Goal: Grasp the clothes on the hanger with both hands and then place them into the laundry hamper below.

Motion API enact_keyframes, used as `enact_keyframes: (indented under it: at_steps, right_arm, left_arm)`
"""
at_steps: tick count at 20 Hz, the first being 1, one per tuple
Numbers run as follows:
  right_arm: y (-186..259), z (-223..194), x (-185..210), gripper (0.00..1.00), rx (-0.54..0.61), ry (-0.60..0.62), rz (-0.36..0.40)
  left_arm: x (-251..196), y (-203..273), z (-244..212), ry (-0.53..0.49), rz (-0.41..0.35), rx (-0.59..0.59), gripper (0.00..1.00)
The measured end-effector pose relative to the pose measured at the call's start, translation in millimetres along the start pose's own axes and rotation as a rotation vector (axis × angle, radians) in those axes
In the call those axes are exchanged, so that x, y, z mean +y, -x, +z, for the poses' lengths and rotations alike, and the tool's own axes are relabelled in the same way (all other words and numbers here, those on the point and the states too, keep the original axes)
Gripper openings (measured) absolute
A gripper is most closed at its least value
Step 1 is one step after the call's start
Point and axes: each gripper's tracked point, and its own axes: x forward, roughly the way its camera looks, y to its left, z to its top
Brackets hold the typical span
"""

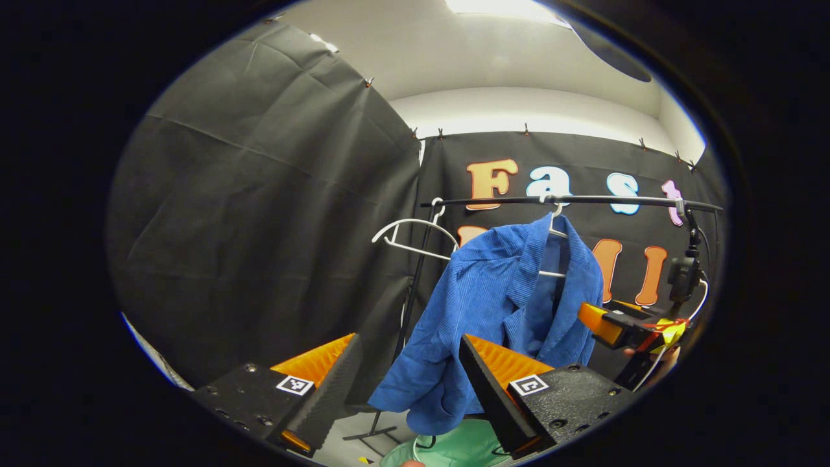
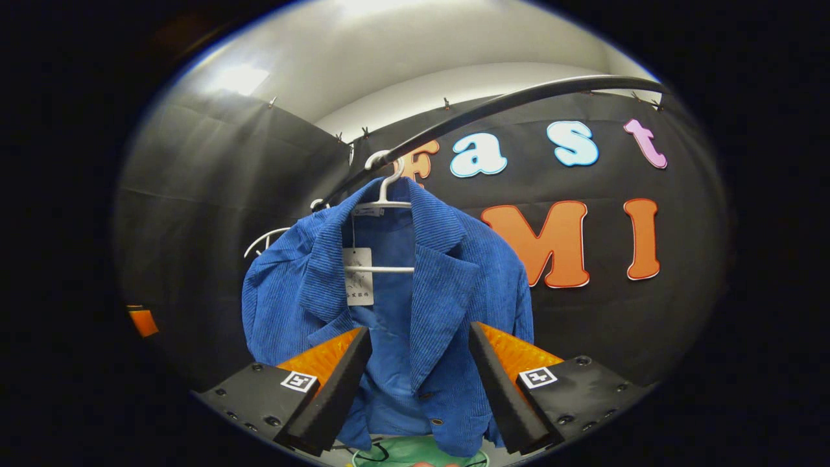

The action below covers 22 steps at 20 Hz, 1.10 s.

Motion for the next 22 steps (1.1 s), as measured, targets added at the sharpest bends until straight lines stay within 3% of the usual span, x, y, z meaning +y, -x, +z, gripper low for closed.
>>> enact_keyframes:
  at_steps: [1, 3, 4, 5, 8, 9, 12, 13, 16, 18, 19, 22]
  right_arm:
    - [-11, -6, -3, 0.94, 0.006, 0.011, -0.004]
    - [-34, -21, -10, 0.98, 0.034, 0.002, -0.022]
    - [-47, -27, -13, 0.94, 0.045, -0.017, -0.029]
    - [-59, -37, -16, 0.98, 0.059, -0.033, -0.037]
    - [-96, -76, -30, 0.94, 0.156, -0.045, -0.101]
    - [-103, -85, -32, 0.98, 0.174, -0.060, -0.096]
    - [-113, -96, -46, 0.98, 0.192, -0.102, -0.110]
    - [-112, -93, -54, 0.92, 0.182, -0.120, -0.117]
    - [-97, -77, -72, 0.52, 0.134, -0.138, -0.080]
    - [-86, -66, -97, 0.19, 0.101, -0.100, -0.127]
    - [-79, -56, -104, 0.14, 0.080, -0.090, -0.117]
    - [-58, -23, -123, 0.11, 0.033, -0.066, -0.093]
  left_arm:
    - [1, -1, 0, -0.004, 0.024, -0.008, 0.95]
    - [1, 1, -2, -0.012, 0.069, -0.016, 0.91]
    - [-3, 3, -3, -0.016, 0.079, -0.021, 0.91]
    - [-7, 7, -3, -0.021, 0.086, -0.025, 0.91]
    - [-15, 8, -4, -0.037, 0.131, -0.038, 0.95]
    - [-20, 10, -4, -0.038, 0.136, -0.045, 0.95]
    - [-31, 10, -8, -0.059, 0.147, -0.042, 0.92]
    - [-33, 10, -8, -0.066, 0.146, -0.042, 0.92]
    - [-51, 0, -16, -0.069, 0.118, -0.034, 0.95]
    - [-66, -9, -25, -0.058, 0.075, -0.015, 0.93]
    - [-76, -15, -29, -0.049, 0.045, -0.009, 0.92]
    - [-117, -39, -41, -0.013, -0.065, 0.010, 0.92]
